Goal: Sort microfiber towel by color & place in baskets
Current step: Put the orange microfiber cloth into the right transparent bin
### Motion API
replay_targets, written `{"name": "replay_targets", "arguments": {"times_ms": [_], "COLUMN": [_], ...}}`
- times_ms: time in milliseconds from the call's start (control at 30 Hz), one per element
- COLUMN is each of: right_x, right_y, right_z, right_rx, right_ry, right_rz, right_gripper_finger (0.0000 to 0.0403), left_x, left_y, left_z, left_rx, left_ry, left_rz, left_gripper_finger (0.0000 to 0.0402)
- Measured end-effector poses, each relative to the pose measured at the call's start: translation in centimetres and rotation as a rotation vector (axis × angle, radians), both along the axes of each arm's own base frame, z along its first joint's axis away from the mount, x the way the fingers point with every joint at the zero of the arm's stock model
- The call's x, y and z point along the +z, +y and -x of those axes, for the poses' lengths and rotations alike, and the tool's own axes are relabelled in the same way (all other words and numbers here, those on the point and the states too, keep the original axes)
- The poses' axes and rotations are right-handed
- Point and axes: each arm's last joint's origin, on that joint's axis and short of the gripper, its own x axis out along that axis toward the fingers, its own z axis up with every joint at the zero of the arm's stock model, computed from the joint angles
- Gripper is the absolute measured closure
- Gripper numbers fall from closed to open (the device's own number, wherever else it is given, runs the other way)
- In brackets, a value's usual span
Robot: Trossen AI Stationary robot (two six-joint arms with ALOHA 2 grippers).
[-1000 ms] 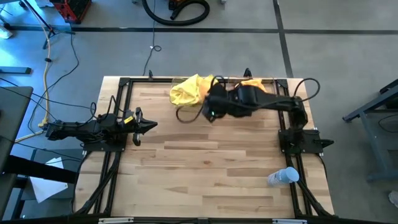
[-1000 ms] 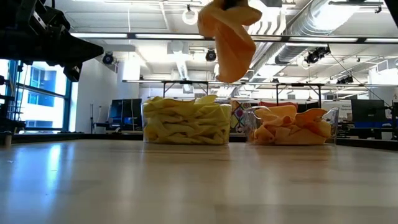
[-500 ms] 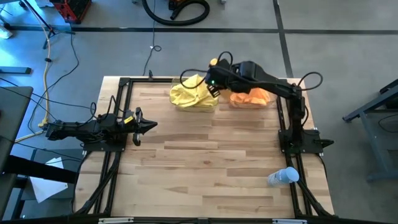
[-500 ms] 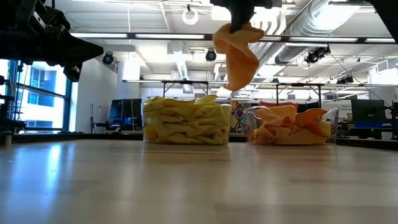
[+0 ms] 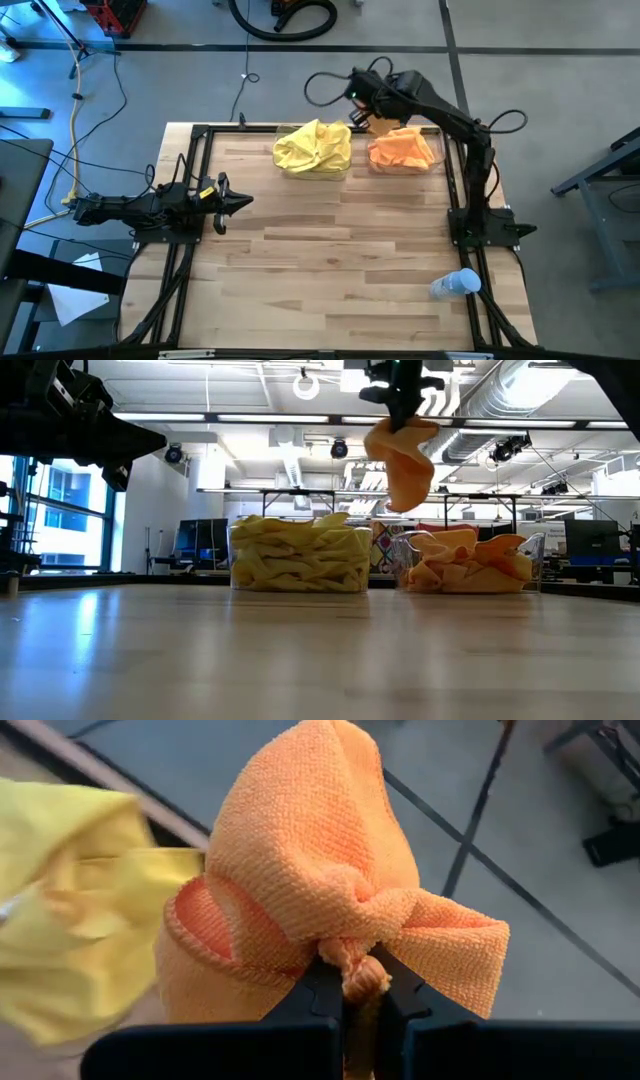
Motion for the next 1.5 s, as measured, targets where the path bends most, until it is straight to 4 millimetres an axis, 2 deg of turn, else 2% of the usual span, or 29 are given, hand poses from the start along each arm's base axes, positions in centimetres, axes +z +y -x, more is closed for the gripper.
{"name": "replay_targets", "arguments": {"times_ms": [233, 500, 800, 867, 933, 1000, 1100, 1267, 1500], "right_x": [0.6, 1.8, 2.3, 1.9, 0.7, -0.9, -2.5, -3.1, -3.5], "right_y": [-3.4, -5.0, -5.8, -6.1, -6.2, -5.9, -4.5, -1.8, 1.8], "right_z": [2.6, 5.2, 4.8, 4.5, 4.4, 4.7, 6.5, 10.1, 14.7], "right_rx": [-0.056, -0.113, -0.066, -0.06, -0.041, -0.019, -0.019, -0.029, -0.116], "right_ry": [0.023, 0.006, -0.035, -0.055, -0.062, -0.092, -0.167, -0.36, -0.397], "right_rz": [-0.013, 0.006, 0.059, 0.074, 0.069, 0.069, 0.09, 0.077, -0.107], "right_gripper_finger": [0.0398, 0.0398, 0.0398, 0.0398, 0.0398, 0.0398, 0.0398, 0.0398, 0.0398], "left_x": [0.0, 0.0, 0.0, 0.0, 0.0, 0.0, 0.0, 0.0, 0.0], "left_y": [0.0, 0.0, 0.0, 0.0, 0.0, 0.0, 0.0, 0.0, 0.0], "left_z": [0.0, 0.0, 0.0, 0.0, 0.0, 0.0, 0.0, 0.0, 0.0], "left_rx": [0.0, 0.0, 0.0, 0.0, 0.0, 0.0, 0.0, 0.0, 0.0], "left_ry": [0.0, 0.0, 0.0, 0.0, 0.0, 0.0, 0.0, 0.0, 0.0], "left_rz": [0.0, 0.0, 0.0, 0.0, 0.0, 0.0, 0.0, 0.0, 0.0], "left_gripper_finger": [0.0402, 0.0401, 0.0402, 0.0401, 0.0401, 0.0402, 0.0401, 0.0402, 0.0402]}}
